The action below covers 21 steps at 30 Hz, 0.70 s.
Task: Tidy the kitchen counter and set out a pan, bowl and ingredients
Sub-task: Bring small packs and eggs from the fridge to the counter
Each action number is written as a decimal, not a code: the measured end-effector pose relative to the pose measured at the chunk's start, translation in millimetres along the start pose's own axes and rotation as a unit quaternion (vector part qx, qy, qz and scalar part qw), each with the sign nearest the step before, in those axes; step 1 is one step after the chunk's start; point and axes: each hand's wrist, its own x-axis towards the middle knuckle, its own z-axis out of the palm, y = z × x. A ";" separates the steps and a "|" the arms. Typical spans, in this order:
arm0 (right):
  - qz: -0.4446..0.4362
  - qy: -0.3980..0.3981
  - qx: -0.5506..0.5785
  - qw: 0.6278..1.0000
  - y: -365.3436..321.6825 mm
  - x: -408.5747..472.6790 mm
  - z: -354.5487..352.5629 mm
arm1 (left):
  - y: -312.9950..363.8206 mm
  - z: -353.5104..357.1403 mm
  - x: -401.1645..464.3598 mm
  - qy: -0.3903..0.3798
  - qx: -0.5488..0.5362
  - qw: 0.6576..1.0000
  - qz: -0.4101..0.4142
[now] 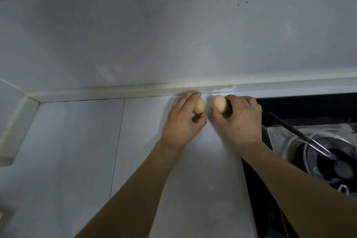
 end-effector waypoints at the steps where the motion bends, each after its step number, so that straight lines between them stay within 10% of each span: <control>1: -0.001 0.006 0.001 1.000 0.5 0.1 1.1 | -0.6 1.4 0.3 0.002 0.002 1.000 0.002; 21: 0.000 -0.029 0.003 1.000 2.7 2.1 2.9 | -1.3 7.1 -4.6 0.003 0.052 0.997 0.057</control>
